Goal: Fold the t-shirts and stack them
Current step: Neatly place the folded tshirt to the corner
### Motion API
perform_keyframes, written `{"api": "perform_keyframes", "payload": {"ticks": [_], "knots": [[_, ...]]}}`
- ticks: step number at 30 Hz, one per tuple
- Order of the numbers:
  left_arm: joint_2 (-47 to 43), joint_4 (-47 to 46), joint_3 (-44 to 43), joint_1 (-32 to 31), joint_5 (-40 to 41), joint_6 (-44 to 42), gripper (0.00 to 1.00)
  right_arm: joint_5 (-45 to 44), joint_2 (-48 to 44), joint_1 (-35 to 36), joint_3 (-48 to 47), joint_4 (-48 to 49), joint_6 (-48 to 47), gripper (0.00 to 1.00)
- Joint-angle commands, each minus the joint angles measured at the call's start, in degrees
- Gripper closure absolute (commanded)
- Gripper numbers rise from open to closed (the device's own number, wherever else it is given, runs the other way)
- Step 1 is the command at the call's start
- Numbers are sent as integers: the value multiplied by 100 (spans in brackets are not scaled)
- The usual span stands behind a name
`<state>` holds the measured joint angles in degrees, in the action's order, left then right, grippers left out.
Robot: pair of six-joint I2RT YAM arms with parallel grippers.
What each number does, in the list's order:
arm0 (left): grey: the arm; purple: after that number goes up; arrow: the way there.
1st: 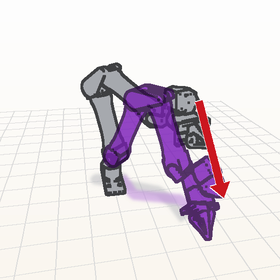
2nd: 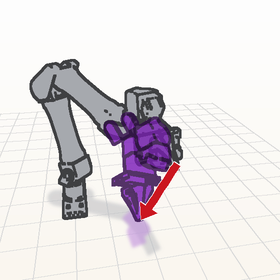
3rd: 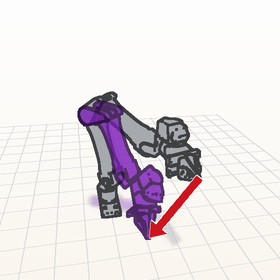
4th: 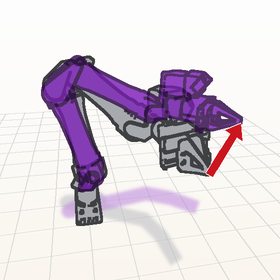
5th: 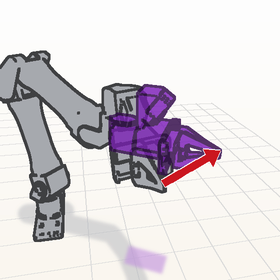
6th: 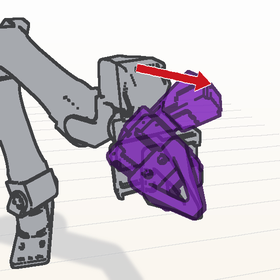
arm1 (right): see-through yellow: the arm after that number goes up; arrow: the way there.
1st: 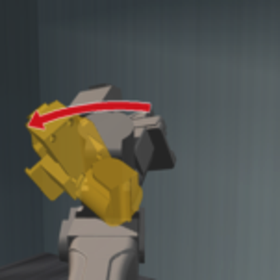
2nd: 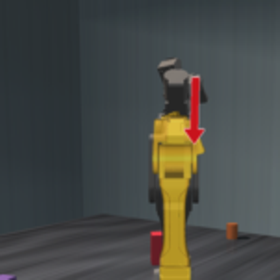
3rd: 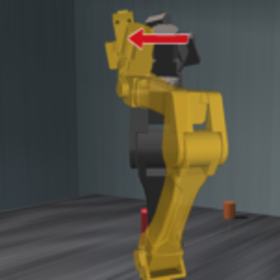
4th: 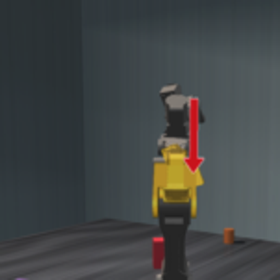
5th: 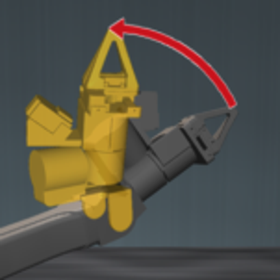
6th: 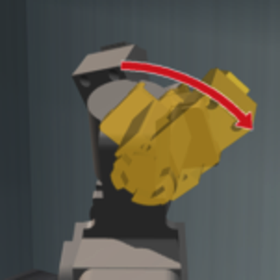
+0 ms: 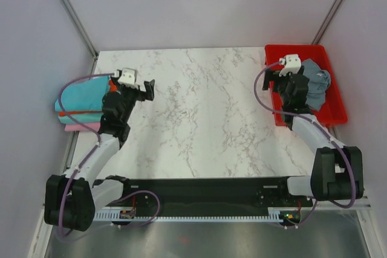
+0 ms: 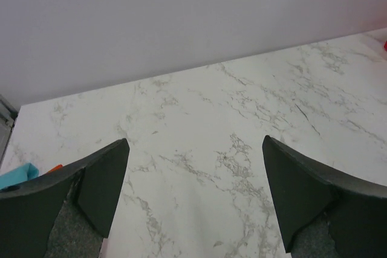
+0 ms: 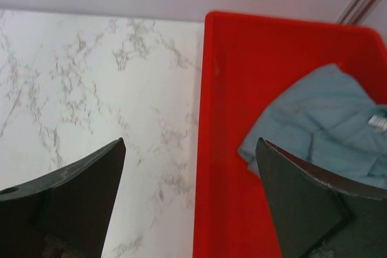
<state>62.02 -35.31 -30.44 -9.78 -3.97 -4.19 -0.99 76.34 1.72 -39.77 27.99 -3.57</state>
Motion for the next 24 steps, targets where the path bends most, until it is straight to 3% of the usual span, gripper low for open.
{"api": "perform_keyframes", "payload": {"ticks": [1,7,9,10,12,13,16,18,21,24], "knots": [[125,2313,-1730,-15,281,-162,0,-102,-58,31,-1267,-2301,-390,2],[828,4504,-4125,29,292,418,1,-744,337,4,-3148,-3805,339,2],[1495,5302,-5429,55,-111,551,1,-683,496,4,-3773,-4168,489,2],[1811,6168,-5882,55,-696,437,0,-552,549,-4,-3897,-4370,507,2],[2591,6841,-6839,64,-877,462,1,-393,593,-13,-4135,-4521,568,2],[2761,7288,-6975,81,-939,532,1,-341,619,-13,-4170,-4617,664,2],[2851,7214,-6530,134,-1245,822,1,-515,619,4,-4259,-4715,718,2],[2746,6942,-6169,196,-1535,1051,1,-1303,602,-4,-4329,-4872,805,2],[2710,6941,-6307,213,-2003,1104,1,-2164,567,-5,-4364,-5075,823,2],[2728,6871,-6387,213,-1915,1131,0,-2361,444,-5,-4224,-5189,902,2]]}}
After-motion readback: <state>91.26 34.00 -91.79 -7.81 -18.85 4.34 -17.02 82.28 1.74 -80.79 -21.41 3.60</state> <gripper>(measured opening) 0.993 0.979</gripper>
